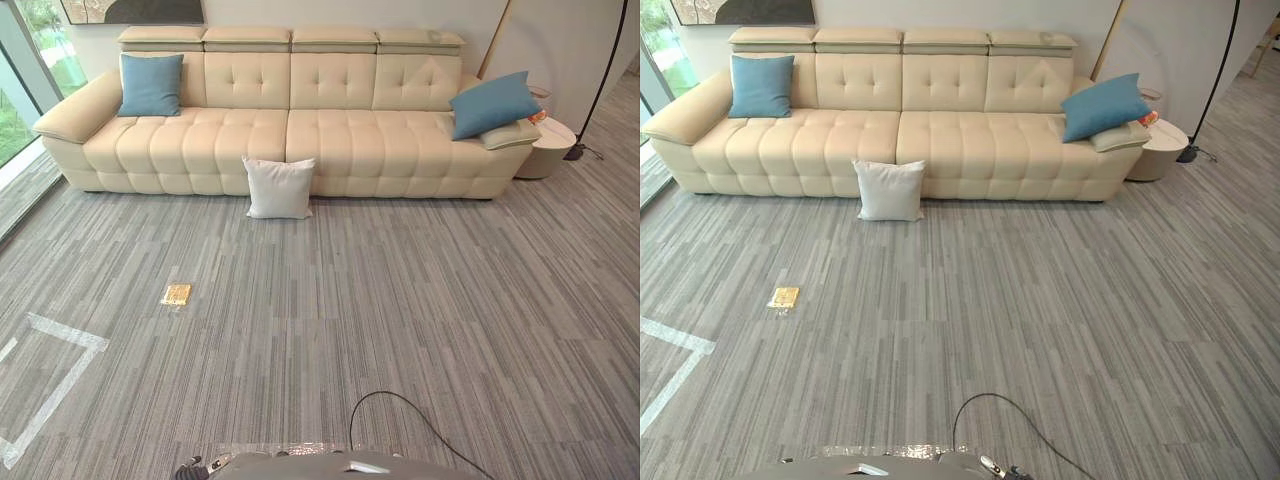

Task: Pick up cushions and gather them together orderly.

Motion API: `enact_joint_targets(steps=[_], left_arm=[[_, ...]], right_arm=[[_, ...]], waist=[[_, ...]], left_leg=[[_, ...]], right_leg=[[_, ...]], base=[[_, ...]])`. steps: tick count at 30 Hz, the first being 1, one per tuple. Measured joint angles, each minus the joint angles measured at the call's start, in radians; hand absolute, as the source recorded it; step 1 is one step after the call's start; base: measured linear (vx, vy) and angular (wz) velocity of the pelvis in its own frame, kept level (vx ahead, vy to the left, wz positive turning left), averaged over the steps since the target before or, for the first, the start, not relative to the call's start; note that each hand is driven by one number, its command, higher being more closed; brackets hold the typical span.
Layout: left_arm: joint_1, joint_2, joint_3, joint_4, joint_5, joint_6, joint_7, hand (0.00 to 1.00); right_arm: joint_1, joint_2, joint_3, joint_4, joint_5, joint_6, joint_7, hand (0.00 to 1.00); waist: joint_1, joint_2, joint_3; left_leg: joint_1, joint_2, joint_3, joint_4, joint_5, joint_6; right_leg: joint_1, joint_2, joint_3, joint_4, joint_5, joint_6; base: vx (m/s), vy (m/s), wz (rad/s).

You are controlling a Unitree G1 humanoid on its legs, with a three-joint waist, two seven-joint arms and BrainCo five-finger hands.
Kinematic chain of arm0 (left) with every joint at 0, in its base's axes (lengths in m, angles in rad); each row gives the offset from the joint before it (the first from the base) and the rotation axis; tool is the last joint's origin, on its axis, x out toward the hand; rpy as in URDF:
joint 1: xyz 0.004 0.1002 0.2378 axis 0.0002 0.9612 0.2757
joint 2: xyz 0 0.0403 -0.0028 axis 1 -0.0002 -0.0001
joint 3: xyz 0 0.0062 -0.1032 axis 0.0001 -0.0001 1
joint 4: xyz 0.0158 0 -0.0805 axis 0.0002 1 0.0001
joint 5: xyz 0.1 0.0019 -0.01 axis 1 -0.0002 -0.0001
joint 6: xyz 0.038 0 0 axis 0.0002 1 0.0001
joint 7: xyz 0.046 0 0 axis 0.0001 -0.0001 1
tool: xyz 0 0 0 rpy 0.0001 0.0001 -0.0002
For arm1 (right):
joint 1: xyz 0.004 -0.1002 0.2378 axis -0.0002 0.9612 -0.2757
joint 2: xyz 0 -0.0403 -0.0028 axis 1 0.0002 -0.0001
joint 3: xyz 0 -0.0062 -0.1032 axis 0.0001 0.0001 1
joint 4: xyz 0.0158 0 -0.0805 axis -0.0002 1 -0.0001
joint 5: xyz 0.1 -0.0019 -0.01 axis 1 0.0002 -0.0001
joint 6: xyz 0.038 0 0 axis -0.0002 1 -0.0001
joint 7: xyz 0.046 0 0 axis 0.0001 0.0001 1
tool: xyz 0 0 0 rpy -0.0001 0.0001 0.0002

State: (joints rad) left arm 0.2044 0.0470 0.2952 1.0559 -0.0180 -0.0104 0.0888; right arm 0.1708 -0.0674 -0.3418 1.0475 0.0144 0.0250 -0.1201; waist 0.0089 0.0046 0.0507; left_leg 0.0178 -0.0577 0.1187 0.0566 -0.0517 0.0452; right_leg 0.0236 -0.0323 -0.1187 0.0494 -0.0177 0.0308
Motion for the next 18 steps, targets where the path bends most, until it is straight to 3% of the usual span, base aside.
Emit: enact_joint_targets(steps=[6, 18], left_arm=[[-0.017, -0.001, 0.02, 0.028, 0.0, -0.001, 0.01, 0.0], [-0.037, 0.002, 0.023, 0.035, -0.001, -0.009, 0.013, 0.0]], right_arm=[[-0.023, 0.011, -0.054, 0.012, -0.005, 0.0, 0.0, 0.0], [-0.079, 0.014, -0.073, 0.031, -0.023, 0.0, 0.0, 0.0]], waist=[[0.0, -0.004, 0.019], [0.005, -0.01, 0.053]], left_leg=[[0.091, -0.001, -0.005, -0.116, 0.048, -0.004], [0.115, -0.001, -0.008, -0.137, 0.049, -0.007]], right_leg=[[0.051, 0.009, -0.015, -0.043, 0.006, 0.002], [0.079, 0.013, -0.03, -0.073, 0.008, 0.005]], base=[[0.1, -0.021, 0.01], [0.0, -0.012, 0.02]])
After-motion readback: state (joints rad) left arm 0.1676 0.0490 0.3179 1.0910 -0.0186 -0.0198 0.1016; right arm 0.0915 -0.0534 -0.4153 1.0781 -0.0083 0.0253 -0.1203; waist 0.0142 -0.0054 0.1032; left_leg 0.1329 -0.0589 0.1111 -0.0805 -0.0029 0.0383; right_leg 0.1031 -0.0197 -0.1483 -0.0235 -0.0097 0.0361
